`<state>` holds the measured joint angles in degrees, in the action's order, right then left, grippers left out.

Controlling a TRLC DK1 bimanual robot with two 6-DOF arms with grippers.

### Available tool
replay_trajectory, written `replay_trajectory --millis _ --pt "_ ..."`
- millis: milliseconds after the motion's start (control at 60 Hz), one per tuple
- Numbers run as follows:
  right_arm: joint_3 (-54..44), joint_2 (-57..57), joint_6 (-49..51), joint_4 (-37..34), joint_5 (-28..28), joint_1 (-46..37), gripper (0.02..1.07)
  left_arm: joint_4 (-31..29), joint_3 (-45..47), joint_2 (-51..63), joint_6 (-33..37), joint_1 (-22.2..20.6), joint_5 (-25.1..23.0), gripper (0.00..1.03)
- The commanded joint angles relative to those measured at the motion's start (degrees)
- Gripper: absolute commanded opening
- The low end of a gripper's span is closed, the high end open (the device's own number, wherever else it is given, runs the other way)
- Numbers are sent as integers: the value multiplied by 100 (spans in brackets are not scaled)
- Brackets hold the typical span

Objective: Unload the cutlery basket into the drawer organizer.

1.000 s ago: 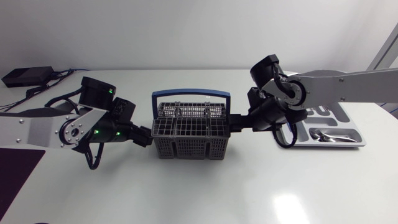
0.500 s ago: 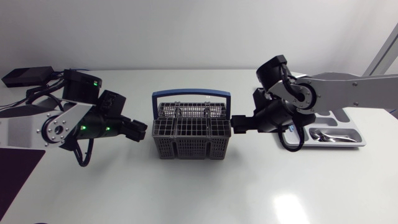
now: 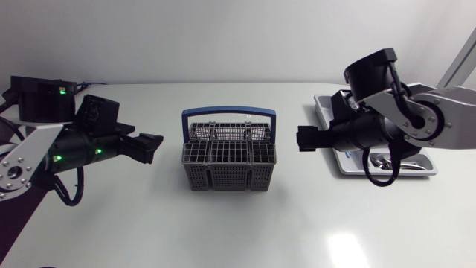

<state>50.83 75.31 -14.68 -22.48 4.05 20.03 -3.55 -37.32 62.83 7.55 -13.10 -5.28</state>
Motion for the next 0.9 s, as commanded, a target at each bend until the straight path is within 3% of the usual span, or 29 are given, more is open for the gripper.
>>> replay_trajectory --millis 0,450,667,883 --pt "-275 -280 132 60 148 -17 102 -14 164 -306 18 115 -8 99" --pt "-1057 -1220 598 560 342 -623 102 92 753 -1695 -87 783 80 99" --pt "-1488 -1818 826 710 377 -896 102 522 1368 -2697 -96 1161 80 99" --pt "-1875 -2407 967 736 465 -1028 102 876 1918 -3479 -174 1197 181 99"
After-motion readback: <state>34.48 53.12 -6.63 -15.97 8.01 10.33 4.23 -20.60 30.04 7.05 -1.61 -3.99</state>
